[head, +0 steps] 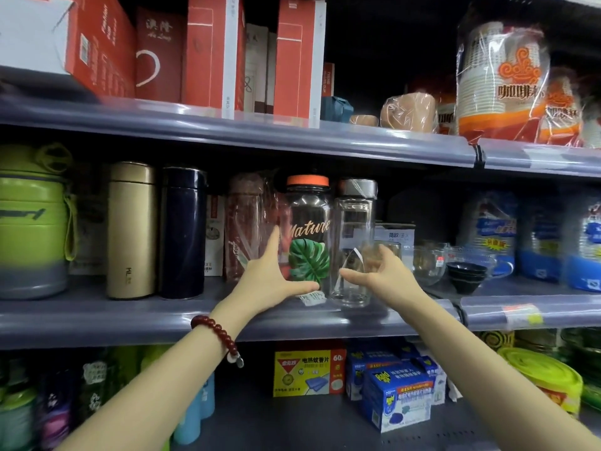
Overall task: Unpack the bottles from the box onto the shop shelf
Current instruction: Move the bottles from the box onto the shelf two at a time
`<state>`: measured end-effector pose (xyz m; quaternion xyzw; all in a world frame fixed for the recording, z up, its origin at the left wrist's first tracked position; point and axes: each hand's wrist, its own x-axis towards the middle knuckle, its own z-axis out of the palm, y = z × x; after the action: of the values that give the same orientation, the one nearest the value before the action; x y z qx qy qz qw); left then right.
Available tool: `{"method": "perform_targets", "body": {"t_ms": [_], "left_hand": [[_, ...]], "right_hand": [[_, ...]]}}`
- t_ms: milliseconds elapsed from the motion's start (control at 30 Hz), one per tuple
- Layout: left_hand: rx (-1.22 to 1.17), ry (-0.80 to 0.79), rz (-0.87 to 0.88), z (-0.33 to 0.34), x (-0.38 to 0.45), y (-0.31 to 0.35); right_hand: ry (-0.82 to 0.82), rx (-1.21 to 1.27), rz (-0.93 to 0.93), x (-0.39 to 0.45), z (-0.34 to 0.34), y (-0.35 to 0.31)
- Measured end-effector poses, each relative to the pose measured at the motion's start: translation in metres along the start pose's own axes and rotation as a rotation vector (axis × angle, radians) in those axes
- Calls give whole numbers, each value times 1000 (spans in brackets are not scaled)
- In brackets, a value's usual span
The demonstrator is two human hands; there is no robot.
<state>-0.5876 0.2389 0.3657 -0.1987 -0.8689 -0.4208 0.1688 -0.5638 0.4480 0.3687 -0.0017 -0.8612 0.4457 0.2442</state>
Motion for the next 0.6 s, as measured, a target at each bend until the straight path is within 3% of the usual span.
{"method": "perform_targets", "body": {"t_ms": [100, 233, 333, 467, 600], "left_hand": [[-16, 80, 23, -11, -8, -1], [-46, 328, 142, -48, -22, -8], [-38, 498, 210, -86, -31, -20], [7, 684, 144, -148, -34, -64], [-33, 547, -116, -187, -35, -120]], "right_hand": [[199, -43, -113, -13, 4, -14], [432, -62, -423, -37, 27, -46], [324, -25, -549, -48, 65, -75], [16, 111, -395, -47, 128, -109], [-108, 239, -187, -31, 178, -133]]}}
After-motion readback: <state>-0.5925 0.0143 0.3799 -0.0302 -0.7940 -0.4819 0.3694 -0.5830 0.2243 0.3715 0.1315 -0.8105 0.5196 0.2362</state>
